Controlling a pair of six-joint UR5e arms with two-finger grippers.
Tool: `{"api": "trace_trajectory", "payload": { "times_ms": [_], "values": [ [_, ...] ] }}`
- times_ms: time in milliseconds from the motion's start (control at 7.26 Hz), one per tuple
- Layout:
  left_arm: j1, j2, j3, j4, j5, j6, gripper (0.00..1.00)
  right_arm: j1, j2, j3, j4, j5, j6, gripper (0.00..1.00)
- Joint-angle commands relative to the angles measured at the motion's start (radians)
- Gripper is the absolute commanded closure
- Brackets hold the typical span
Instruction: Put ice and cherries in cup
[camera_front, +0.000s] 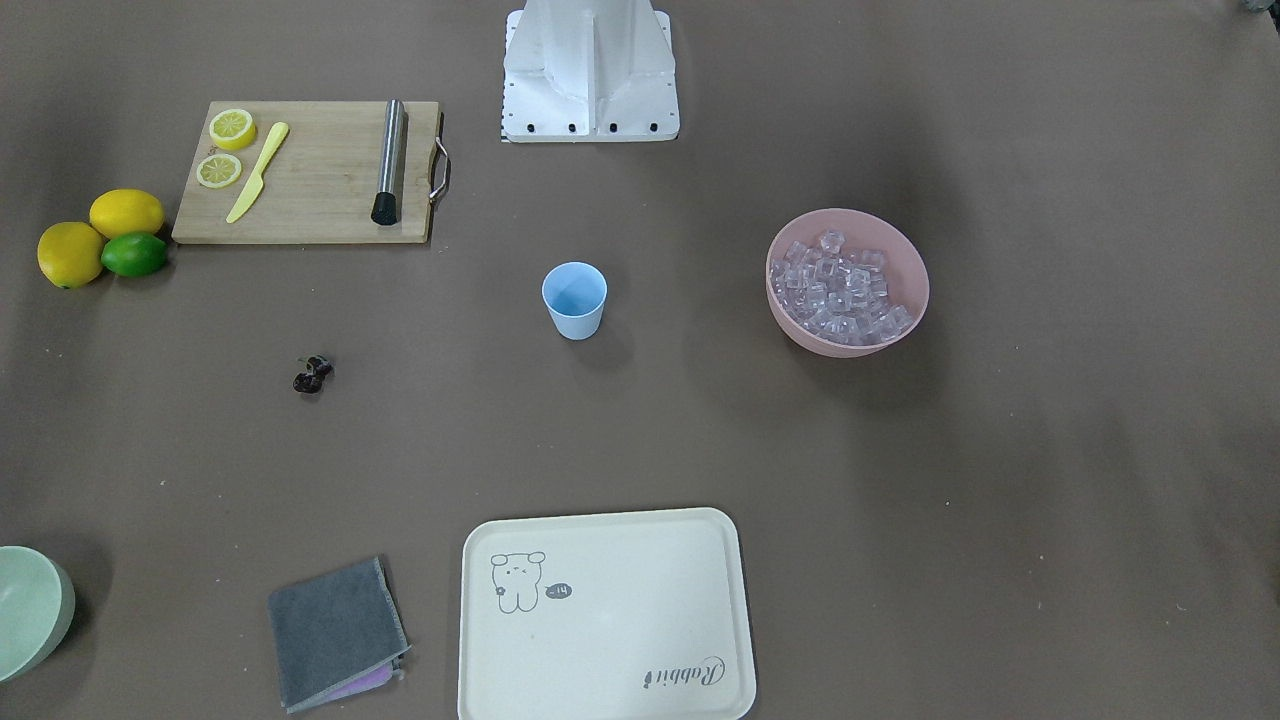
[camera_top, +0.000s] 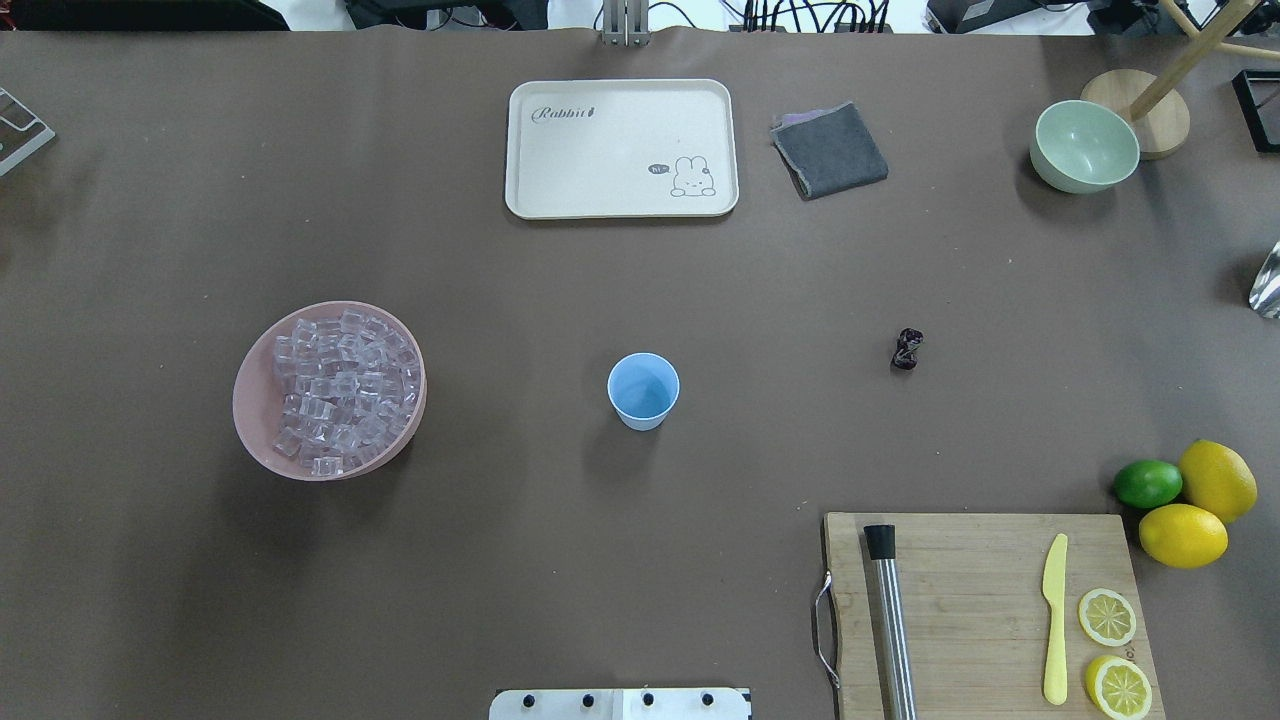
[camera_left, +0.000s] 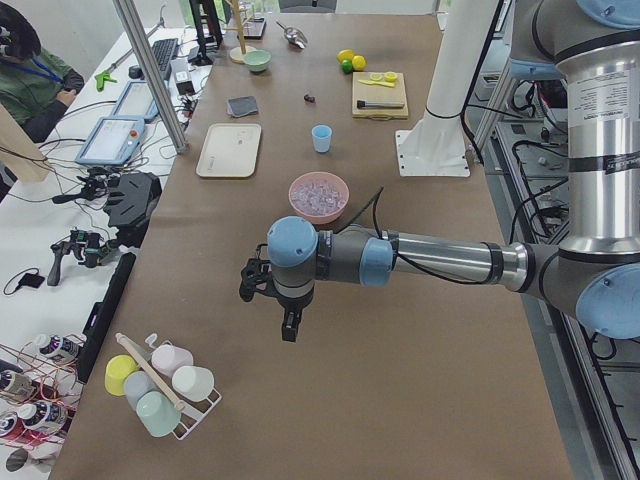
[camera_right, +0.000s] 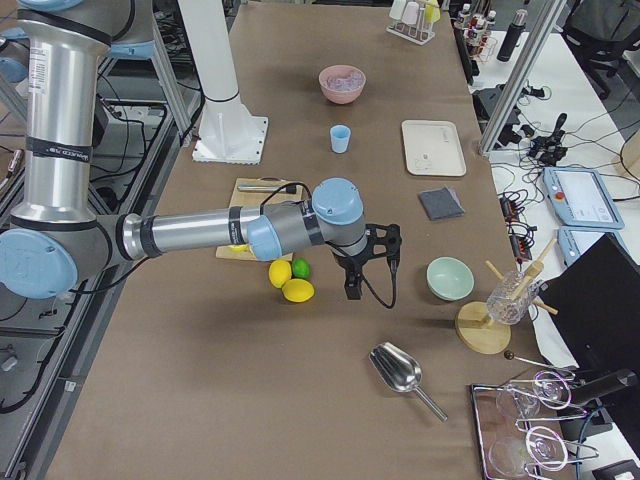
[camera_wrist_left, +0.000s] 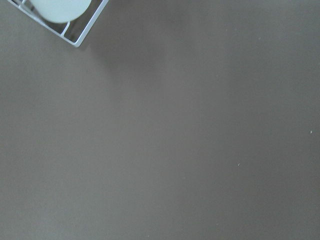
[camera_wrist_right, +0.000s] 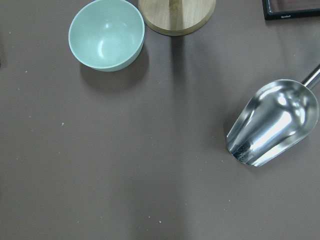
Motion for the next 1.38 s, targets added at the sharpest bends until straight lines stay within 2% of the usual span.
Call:
{"api": "trace_trajectory", "payload": {
  "times_ms": [0,275,413,689,826,964,1240],
  "values": [
    [0.0,-0.033,0.063,-0.23,-0.001,-0.001,0.02,0.065,0.011,0.007,0.015,0.026,-0.011,0.0],
    [0.0,-0.02,0.052,-0.247,-0.004,0.005,0.02,0.066,0.08,-0.018,-0.001,0.035,-0.006,0.0],
    [0.0,-0.021,0.059,-0.269,-0.004,0.002,0.02,0.066,0.065,-0.016,0.028,0.034,-0.024,0.0],
    [0.002,-0.026,0.05,-0.334,-0.002,-0.007,0.02,0.061,-0.042,-0.065,0.302,0.035,-0.11,0.0],
    [0.003,-0.02,0.05,-0.399,-0.004,-0.01,0.02,0.061,-0.049,-0.085,0.367,0.032,-0.095,0.0],
    [0.029,-0.029,0.033,-0.413,-0.042,-0.051,0.02,0.046,-0.043,-0.082,0.342,0.038,0.016,0.0],
    [0.144,-0.021,-0.095,-0.411,-0.061,-0.282,0.02,-0.006,-0.03,-0.073,0.338,0.029,0.061,0.0]
  ]
}}
